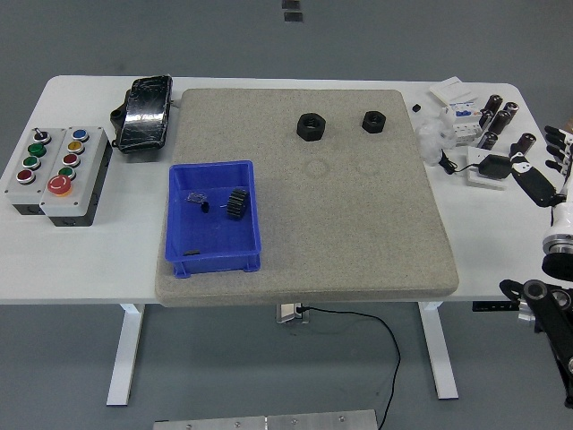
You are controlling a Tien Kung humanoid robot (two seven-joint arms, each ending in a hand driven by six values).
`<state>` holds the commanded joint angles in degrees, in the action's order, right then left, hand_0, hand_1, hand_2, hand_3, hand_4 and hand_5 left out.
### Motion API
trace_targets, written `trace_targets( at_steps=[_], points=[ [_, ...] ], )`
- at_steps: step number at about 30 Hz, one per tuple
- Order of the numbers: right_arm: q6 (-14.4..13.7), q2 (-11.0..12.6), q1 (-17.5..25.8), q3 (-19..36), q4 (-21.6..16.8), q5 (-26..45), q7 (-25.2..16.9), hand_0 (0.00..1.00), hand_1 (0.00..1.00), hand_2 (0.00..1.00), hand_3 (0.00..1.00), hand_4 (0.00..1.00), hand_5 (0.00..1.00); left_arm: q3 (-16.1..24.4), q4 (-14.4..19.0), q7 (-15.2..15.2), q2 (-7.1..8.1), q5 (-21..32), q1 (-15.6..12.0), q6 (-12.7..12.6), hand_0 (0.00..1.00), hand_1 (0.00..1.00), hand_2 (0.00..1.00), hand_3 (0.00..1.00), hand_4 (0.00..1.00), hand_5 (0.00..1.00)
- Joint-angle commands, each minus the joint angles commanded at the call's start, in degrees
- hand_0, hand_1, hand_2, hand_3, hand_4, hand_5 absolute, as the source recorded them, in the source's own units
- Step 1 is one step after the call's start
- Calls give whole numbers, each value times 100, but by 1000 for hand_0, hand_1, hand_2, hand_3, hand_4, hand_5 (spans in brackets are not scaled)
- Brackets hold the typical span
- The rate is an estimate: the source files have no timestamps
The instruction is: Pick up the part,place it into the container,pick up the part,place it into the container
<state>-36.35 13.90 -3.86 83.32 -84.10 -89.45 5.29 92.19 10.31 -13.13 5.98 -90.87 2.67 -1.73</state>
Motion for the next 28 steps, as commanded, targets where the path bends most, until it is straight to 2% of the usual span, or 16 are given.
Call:
trace_targets(
  at_steps=[8,21,28],
  points=[
    [-38,-16,153,388,-104,-90,35,726,780,780,739,743,234,-49,0,40,85,60,98,-6,662,627,577,616,668,419],
    [-49,-49,427,1003,-225,-224,121,722,779,780,740,747,230,-25,0,62,108,-23,267,19,662,627,576,616,670,407],
    [-44,-36,472,1120,-259,-291,175,723,779,780,739,743,225,-3,0,54,148,-92,306,27,662,627,575,614,672,403]
  ],
)
